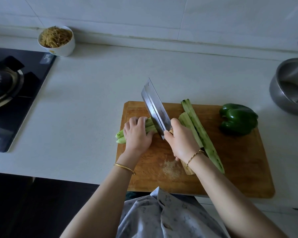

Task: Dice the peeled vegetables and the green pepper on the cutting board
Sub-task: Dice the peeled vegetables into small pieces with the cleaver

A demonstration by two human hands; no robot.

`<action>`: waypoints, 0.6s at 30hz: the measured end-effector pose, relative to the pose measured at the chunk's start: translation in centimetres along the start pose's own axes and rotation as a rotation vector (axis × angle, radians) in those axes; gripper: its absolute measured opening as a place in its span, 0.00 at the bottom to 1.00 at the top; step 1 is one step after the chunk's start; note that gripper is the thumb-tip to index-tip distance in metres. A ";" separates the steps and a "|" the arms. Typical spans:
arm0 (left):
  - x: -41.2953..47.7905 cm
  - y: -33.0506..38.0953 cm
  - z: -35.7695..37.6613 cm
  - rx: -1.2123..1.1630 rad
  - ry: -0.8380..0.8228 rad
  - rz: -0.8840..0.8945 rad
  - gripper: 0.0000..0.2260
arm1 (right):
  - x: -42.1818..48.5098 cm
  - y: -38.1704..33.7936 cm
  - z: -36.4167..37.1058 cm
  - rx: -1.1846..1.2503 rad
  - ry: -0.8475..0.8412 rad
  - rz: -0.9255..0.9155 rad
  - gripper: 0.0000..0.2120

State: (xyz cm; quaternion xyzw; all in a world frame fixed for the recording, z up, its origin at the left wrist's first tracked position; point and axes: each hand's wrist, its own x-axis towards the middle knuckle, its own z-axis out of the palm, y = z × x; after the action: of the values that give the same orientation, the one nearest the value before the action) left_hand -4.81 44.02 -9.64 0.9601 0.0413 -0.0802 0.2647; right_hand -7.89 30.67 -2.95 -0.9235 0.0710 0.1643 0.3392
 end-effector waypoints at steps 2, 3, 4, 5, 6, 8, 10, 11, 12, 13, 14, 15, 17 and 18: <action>-0.1 0.0 0.0 -0.004 0.003 0.003 0.22 | 0.1 -0.1 0.1 -0.042 0.011 -0.011 0.07; -0.1 -0.1 0.0 -0.004 0.003 0.004 0.21 | 0.1 -0.2 0.2 -0.061 0.014 -0.014 0.07; 0.0 -0.1 0.0 -0.004 0.000 0.003 0.21 | 0.2 -0.3 0.3 -0.079 0.016 -0.014 0.07; 0.0 -0.1 0.0 -0.005 -0.005 0.000 0.21 | 0.2 -0.4 0.3 -0.095 0.013 -0.012 0.06; 0.0 0.0 0.0 -0.009 -0.010 -0.003 0.21 | 0.4 -0.5 0.4 -0.108 0.007 -0.009 0.06; 0.1 0.0 -0.1 -0.016 -0.014 -0.007 0.21 | 0.6 -0.7 0.8 -0.130 -0.008 -0.011 0.06; 0.0 0.1 -0.1 -0.015 -0.010 -0.007 0.21 | 0.8 -0.7 1.4 -0.163 -0.002 -0.027 0.07; 0.0 0.1 0.0 -0.012 -0.008 -0.006 0.21 | 0.8 -0.6 1.6 -0.170 0.010 -0.027 0.07; 0.0 0.1 -0.1 -0.009 -0.007 -0.004 0.21 | 0.9 -0.4 1.8 -0.166 0.023 -0.021 0.07; 0.0 0.1 -0.1 -0.007 -0.008 -0.003 0.21 | 1.0 -0.2 1.9 -0.152 0.032 -0.010 0.07; 0.0 0.1 -0.2 -0.007 -0.015 0.000 0.21 | 1.0 0.0 1.9 -0.124 0.038 0.005 0.06; 0.0 0.0 -0.4 -0.011 -0.027 0.004 0.21 | 0.9 0.1 1.8 -0.087 0.045 0.016 0.06; 0.2 -0.1 -0.8 -0.025 -0.056 0.004 0.22 | 0.6 0.2 1.6 -0.033 0.062 0.012 0.07; 0.3 -0.2 -0.9 -0.034 -0.065 -0.004 0.22 | 0.5 0.1 1.5 -0.021 0.071 -0.001 0.07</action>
State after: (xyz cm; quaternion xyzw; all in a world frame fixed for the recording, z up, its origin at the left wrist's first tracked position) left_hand -4.43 44.68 -8.99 0.9522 0.0360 -0.1112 0.2821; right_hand -7.85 31.57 -4.23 -0.9324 0.0807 0.1317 0.3267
